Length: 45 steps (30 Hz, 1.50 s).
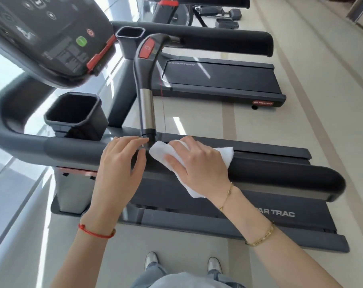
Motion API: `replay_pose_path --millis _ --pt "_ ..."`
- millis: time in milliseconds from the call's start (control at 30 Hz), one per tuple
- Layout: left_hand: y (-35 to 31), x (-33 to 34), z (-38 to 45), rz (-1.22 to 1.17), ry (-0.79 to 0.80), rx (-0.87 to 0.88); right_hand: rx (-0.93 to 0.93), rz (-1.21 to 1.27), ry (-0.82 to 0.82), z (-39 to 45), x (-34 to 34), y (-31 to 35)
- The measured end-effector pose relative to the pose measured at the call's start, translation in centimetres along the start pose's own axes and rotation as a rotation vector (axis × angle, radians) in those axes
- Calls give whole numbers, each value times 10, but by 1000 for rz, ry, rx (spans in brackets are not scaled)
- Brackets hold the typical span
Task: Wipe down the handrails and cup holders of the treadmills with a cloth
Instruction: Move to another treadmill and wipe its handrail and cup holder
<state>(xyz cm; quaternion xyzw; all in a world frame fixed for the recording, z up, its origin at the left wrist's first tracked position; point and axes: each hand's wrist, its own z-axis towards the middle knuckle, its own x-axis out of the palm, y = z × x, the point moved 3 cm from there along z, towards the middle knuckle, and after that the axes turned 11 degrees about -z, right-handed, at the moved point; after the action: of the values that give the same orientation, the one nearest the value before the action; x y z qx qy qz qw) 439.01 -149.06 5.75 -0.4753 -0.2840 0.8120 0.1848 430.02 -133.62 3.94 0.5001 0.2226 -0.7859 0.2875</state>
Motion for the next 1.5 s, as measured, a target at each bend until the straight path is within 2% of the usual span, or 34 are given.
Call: replay_pose_path --millis 100,200,367,633,767,933,1100,1233,1333,1400,1500 --pt "25 -17 5 7 19 28 6 -23 -28 11 6 29" --pt "47 -33 8 16 26 42 -8 -27 -96 0 6 24" --pt "85 -68 10 5 -11 18 217 -5 -91 4 3 31" --pt "143 -111 14 4 -55 -8 44 -5 -53 64 20 141" --pt "156 -118 12 -6 -30 -14 -28 -20 -87 48 18 126" --pt "162 -123 12 -31 -42 -68 120 21 -14 64 15 125" --pt "166 -124 10 -28 -24 -62 -60 14 -8 92 29 185" --pt "168 -125 11 -20 -25 -60 -162 26 -31 66 27 161" --pt "169 -124 12 -18 -23 -48 -35 23 -5 65 21 137" --pt "169 -124 11 -18 -29 -45 41 35 48 81 21 143" --pt "168 -122 11 -29 -33 -38 -30 36 59 98 25 174"
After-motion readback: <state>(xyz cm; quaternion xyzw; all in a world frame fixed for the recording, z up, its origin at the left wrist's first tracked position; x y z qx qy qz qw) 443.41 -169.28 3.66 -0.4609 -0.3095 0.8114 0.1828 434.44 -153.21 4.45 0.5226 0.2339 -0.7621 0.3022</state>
